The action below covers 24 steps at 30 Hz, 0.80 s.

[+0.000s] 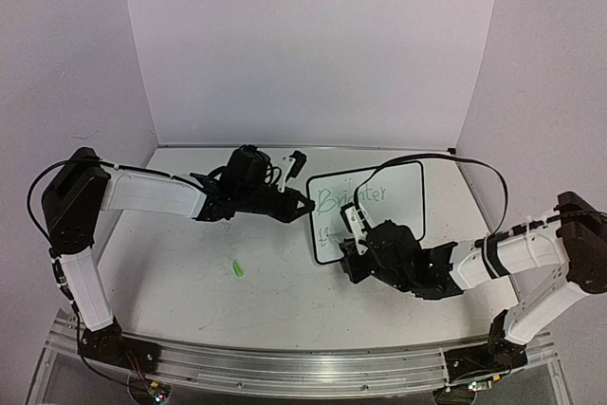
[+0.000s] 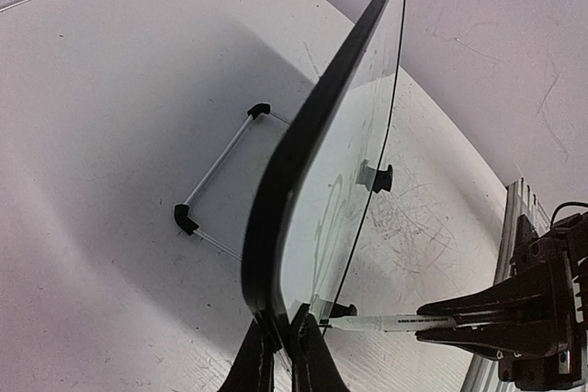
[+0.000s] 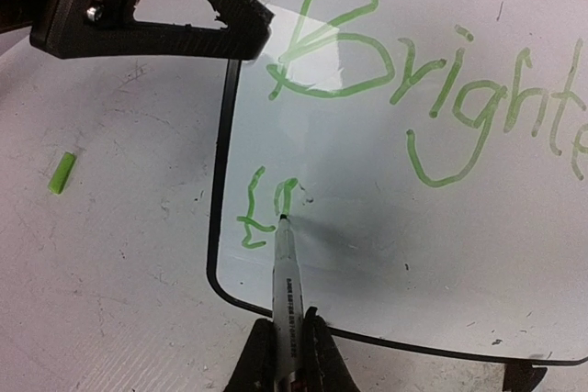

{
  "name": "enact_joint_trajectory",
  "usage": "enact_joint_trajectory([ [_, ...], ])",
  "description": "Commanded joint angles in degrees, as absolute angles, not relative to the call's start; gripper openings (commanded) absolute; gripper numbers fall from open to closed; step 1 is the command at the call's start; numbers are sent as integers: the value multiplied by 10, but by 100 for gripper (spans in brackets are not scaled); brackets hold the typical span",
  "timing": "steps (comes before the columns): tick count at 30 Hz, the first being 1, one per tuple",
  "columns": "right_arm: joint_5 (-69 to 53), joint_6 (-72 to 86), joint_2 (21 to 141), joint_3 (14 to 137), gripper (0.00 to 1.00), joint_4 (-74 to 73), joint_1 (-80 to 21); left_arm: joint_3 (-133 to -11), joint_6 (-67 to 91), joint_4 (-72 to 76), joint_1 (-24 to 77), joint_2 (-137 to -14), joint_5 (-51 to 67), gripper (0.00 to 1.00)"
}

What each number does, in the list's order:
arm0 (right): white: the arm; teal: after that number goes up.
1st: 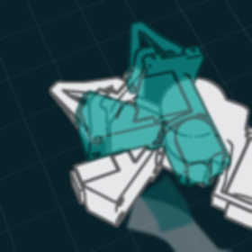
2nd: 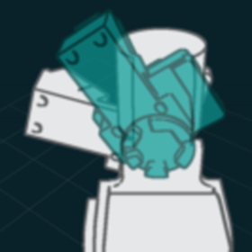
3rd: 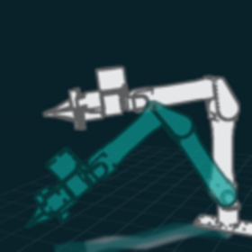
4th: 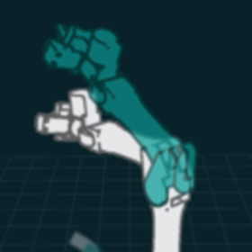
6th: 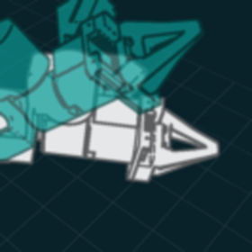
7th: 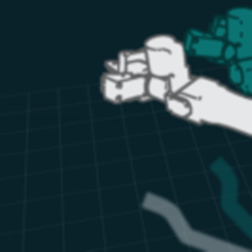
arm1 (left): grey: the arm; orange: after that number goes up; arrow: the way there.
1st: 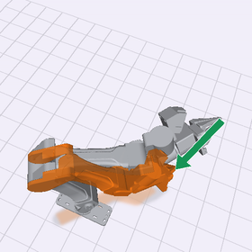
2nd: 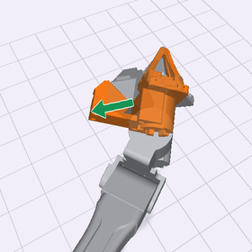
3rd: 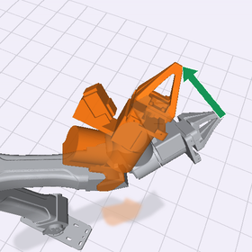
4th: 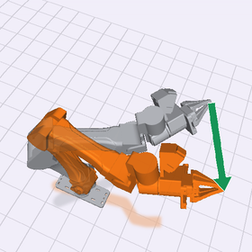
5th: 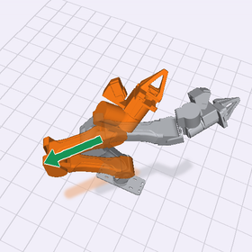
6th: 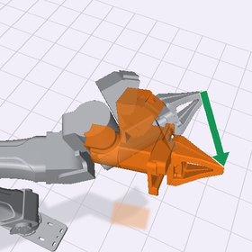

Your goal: Write a sentence on the whiteboard

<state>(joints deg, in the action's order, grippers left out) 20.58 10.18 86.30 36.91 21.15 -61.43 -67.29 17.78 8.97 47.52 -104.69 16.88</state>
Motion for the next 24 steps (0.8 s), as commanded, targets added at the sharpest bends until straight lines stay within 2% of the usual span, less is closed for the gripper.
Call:
enact_joint_trajectory([
  [1, 206, 120, 876, 374, 0, 193, -612, -693, 149, 71, 461, -1046, 104, 0],
  [24, 201, 142, 878, 369, 0, 191, -620, -695, 148, 69, 461, -1048, 105, 0],
])
